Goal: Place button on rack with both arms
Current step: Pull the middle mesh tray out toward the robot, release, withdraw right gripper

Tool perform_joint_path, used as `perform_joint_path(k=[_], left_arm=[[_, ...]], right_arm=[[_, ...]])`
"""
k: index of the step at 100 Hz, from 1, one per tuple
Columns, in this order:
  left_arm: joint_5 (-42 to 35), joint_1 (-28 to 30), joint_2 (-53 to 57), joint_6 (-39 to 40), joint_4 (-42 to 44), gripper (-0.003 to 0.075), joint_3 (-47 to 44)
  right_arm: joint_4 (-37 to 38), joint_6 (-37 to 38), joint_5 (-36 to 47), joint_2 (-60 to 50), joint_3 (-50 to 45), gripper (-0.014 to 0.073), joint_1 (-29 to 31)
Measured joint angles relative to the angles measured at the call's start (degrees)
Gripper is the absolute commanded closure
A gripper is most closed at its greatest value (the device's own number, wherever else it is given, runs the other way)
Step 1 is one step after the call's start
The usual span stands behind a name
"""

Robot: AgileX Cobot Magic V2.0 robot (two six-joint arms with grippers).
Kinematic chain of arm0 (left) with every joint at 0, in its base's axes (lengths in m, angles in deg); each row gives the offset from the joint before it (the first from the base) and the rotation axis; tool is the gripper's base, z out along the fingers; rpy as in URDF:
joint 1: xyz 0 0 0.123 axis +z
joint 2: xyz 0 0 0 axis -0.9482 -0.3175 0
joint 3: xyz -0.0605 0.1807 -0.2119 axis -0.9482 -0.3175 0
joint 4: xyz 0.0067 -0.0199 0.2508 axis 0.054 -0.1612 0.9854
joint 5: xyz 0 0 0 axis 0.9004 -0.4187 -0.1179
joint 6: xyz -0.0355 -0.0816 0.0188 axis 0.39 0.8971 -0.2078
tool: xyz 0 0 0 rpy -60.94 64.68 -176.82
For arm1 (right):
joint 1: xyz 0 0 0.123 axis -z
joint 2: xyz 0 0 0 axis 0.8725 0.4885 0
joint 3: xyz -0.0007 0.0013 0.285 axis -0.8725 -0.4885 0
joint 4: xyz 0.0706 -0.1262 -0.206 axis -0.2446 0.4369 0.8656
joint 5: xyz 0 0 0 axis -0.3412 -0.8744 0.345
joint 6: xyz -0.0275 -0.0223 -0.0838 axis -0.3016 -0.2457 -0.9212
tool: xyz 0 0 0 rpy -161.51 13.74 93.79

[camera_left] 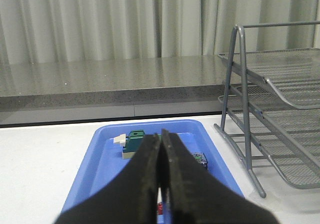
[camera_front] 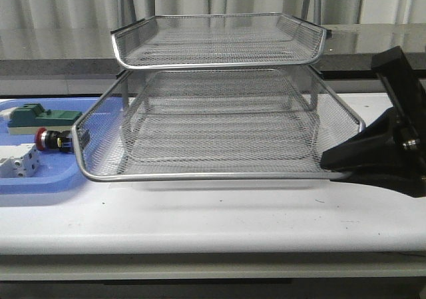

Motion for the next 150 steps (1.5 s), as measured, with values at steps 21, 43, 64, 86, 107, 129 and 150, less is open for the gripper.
perform_joint_path(k=[21, 43, 64, 86, 107, 129, 150], left_arm=[[0.0, 0.0, 0.0, 0.0, 0.0, 0.0741, 0.0], [0.0, 0.0, 0.0, 0.0, 0.0, 0.0741, 0.0], [0.0, 0.0, 0.0, 0.0, 0.0, 0.0741, 0.0], [0.0, 0.0, 0.0, 0.0, 0.0, 0.0741, 0.0], [0.0, 0.0, 0.0, 0.0, 0.0, 0.0741, 0.0], [0.0, 0.0, 0.0, 0.0, 0.0, 0.0741, 0.0], [0.0, 0.0, 0.0, 0.0, 0.0, 0.0741, 0.0]], right_arm=[[0.0, -1.84, 0.21, -0.13, -0.18, 0.0265, 0.0], [1.9, -4.67, -0.99, -0.13, -0.84, 0.0197, -0.1], [6.15, -5.13, -3.06, -0.03, -0.97, 0.0197, -0.1], [14.15, -1.95, -1.94, -2.02, -0.97, 0.0197, -0.1], [28.32, 9.67, 2.28, -11.61, -0.97, 0.0197, -0.1], [49.86, 29.09, 2.6, -24.44, 0.85, 0.0197, -0.1], [76.07, 51.78, -4.27, -35.1, 9.1, 0.0197, -0.1]])
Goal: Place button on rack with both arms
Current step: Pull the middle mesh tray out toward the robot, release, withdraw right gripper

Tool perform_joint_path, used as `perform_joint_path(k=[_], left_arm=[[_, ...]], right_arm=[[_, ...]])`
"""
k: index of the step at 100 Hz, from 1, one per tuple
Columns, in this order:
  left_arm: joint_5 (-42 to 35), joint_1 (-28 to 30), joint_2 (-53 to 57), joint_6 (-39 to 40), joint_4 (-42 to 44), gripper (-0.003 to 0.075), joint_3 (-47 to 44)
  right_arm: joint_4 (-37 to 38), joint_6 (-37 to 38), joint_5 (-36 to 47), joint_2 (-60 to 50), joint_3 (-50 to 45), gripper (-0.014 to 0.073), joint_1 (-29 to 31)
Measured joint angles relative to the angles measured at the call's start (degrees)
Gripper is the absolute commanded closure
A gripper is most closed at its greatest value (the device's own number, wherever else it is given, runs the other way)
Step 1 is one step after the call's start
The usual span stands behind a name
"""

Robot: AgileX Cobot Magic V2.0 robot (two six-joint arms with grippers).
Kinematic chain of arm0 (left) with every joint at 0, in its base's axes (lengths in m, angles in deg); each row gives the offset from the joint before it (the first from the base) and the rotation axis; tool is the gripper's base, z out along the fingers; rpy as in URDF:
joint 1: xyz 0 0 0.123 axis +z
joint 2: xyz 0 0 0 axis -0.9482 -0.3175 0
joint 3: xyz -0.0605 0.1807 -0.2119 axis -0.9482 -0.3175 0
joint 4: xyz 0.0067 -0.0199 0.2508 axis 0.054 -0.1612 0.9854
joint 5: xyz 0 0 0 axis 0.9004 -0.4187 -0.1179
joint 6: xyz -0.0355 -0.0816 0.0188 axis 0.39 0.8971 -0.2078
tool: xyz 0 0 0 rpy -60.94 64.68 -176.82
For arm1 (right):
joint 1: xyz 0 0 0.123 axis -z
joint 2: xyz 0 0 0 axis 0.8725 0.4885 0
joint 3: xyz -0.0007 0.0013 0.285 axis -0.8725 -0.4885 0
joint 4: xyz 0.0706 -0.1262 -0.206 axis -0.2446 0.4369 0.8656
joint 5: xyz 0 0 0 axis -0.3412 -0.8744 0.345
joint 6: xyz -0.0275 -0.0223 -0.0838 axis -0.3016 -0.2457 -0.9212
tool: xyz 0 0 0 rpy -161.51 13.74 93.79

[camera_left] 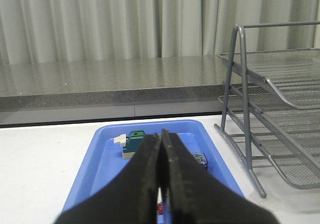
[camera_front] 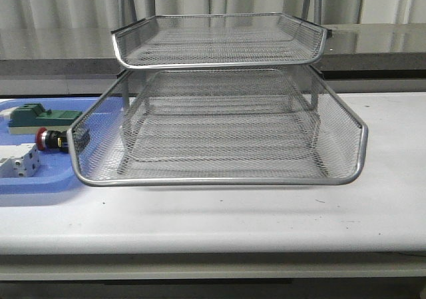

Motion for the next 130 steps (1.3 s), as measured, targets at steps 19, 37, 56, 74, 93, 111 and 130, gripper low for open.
perform_joint_path(k=[19, 37, 56, 74, 93, 111, 130], left_arm=[[0.0, 0.0, 0.0, 0.0, 0.0, 0.0741, 0.0], [0.0, 0.0, 0.0, 0.0, 0.0, 0.0741, 0.0], [0.0, 0.0, 0.0, 0.0, 0.0, 0.0741, 0.0], [0.0, 0.0, 0.0, 0.0, 0.0, 0.0741, 0.0], [0.0, 0.0, 0.0, 0.0, 0.0, 0.0741, 0.0], [0.0, 0.0, 0.0, 0.0, 0.0, 0.0741, 0.0], [0.0, 0.0, 0.0, 0.0, 0.0, 0.0741, 0.0]], right_arm=[[19.46, 15.68, -8.44, -7.84, 8.72, 0.0197, 0.0], [31.28, 23.62, -14.05, -14.84, 13.83, 0.0197, 0.0], [35.38, 26.18, -15.7, -20.86, 14.67, 0.0215, 0.0], [35.62, 26.54, -15.87, -23.04, 14.71, 0.0445, 0.0], [35.7, 26.57, -15.87, -23.16, 14.71, 0.0704, 0.0], [35.7, 26.67, -15.87, -23.16, 14.71, 0.0703, 0.0], [35.7, 26.67, -15.87, -23.16, 14.71, 0.0703, 0.0]])
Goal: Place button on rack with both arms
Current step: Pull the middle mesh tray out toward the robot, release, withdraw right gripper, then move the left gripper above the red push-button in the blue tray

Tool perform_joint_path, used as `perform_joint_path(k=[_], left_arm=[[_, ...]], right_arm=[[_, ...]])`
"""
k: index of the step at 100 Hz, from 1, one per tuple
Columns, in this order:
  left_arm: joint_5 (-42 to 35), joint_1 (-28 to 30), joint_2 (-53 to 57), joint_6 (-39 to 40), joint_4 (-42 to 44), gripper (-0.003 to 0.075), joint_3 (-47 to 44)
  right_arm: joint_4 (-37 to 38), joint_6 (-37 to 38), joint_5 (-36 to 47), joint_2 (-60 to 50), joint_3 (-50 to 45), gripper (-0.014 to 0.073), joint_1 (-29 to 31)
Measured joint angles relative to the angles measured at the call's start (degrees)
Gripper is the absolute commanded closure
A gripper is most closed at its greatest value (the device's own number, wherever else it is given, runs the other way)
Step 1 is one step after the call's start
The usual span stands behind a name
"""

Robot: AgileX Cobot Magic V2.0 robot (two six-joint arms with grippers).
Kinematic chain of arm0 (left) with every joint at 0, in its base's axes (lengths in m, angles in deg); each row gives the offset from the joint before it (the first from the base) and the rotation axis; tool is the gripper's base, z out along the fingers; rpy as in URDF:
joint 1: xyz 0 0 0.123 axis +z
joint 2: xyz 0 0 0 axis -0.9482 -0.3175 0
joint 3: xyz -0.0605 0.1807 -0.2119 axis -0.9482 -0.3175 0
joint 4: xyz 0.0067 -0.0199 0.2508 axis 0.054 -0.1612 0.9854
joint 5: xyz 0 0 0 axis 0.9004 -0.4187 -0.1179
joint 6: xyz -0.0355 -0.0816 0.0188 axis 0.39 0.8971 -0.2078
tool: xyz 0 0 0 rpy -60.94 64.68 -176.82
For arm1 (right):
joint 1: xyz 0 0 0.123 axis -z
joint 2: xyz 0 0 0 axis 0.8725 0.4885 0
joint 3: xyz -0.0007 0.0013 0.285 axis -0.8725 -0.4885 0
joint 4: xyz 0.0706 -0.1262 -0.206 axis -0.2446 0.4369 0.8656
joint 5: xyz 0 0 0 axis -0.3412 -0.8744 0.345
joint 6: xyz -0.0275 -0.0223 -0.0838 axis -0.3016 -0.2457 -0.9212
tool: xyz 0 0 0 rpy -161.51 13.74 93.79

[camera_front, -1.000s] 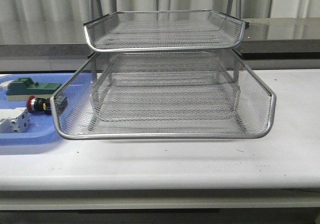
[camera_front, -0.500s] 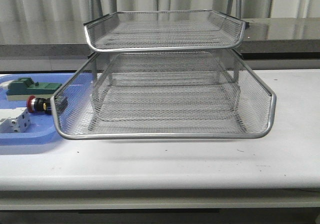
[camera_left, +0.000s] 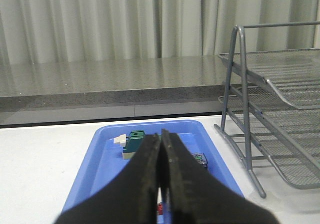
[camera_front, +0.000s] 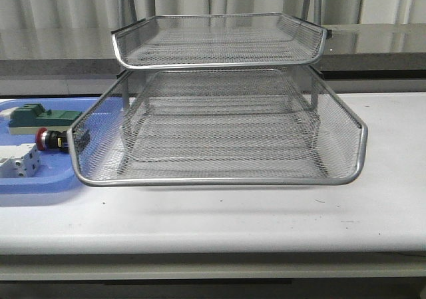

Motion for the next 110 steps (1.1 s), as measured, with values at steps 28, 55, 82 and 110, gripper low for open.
perform_joint_path(k=[28, 55, 82, 110], left_arm=[[0.0, 0.0, 0.0, 0.0, 0.0, 0.0741, 0.0], [0.0, 0.0, 0.0, 0.0, 0.0, 0.0741, 0.0], [0.0, 0.0, 0.0, 0.0, 0.0, 0.0741, 0.0], [-1.2, 0.0, 0.0, 0.0, -0.48, 0.0741, 0.0]], right_arm=[[0.0, 0.0, 0.0, 0.0, 0.0, 0.0662, 0.0], [0.0, 0.0, 0.0, 0.0, 0.0, 0.0662, 0.0], [0.0, 0.0, 0.0, 0.0, 0.0, 0.0662, 0.0], [0.0, 0.0, 0.0, 0.0, 0.0, 0.0662, 0.0]])
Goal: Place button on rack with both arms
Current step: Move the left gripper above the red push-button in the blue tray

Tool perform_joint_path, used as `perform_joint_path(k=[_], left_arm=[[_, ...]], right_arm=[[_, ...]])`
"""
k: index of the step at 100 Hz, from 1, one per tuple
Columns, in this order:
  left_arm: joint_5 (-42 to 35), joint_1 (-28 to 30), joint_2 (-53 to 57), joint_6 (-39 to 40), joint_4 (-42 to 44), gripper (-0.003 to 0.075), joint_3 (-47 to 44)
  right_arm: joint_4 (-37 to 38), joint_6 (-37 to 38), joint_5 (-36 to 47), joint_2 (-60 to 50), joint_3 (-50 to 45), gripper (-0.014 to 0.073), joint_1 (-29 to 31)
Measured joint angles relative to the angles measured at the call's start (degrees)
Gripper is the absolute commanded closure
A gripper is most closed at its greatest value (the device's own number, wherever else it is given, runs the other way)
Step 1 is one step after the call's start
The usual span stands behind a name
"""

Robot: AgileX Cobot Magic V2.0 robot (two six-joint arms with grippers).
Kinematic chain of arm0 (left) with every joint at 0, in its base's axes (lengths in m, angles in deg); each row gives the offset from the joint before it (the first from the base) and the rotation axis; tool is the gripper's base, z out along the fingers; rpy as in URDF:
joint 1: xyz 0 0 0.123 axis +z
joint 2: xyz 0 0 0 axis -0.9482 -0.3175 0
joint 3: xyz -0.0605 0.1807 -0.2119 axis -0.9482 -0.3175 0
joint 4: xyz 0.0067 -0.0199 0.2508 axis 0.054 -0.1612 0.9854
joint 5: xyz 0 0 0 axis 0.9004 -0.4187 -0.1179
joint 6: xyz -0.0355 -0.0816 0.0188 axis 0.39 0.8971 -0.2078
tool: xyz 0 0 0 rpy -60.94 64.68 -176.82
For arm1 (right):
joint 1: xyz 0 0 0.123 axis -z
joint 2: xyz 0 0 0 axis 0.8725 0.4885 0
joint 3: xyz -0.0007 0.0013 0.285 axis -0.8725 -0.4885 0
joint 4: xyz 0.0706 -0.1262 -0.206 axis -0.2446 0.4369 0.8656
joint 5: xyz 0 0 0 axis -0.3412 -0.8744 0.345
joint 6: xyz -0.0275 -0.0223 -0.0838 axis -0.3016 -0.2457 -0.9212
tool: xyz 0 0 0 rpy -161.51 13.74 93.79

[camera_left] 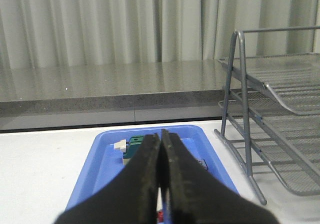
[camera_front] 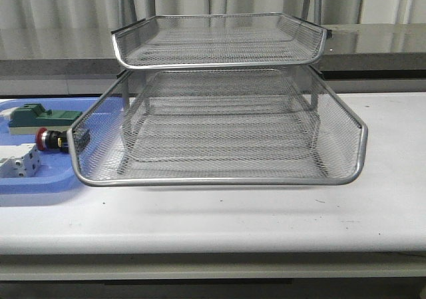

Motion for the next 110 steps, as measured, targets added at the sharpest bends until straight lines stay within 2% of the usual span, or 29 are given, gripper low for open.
perform_joint_path(k=[14, 23, 37, 76, 97, 110], left_arm=[[-0.75, 0.0, 0.0, 0.0, -3.07, 0.0741, 0.35], [2.7, 0.0, 0.0, 0.0, -5.19, 0.0741, 2.77], [8.46, 0.0, -5.2, 0.0, -6.42, 0.0741, 11.2], [28.65, 0.0, -40.87, -1.15, -7.22, 0.0741, 43.25], [38.2, 0.0, -60.18, -6.61, -7.02, 0.0741, 58.97], [41.17, 0.0, -71.04, -10.62, -7.02, 0.0741, 66.15]], right_arm=[[0.0, 0.0, 0.0, 0.0, 0.0, 0.0662, 0.0], [0.0, 0.0, 0.0, 0.0, 0.0, 0.0662, 0.0], [0.0, 0.0, 0.0, 0.0, 0.0, 0.0662, 0.0], [0.0, 0.0, 0.0, 0.0, 0.0, 0.0662, 0.0], [0.0, 0.0, 0.1, 0.0, 0.0, 0.0662, 0.0], [0.0, 0.0, 0.1, 0.0, 0.0, 0.0662, 0.0]])
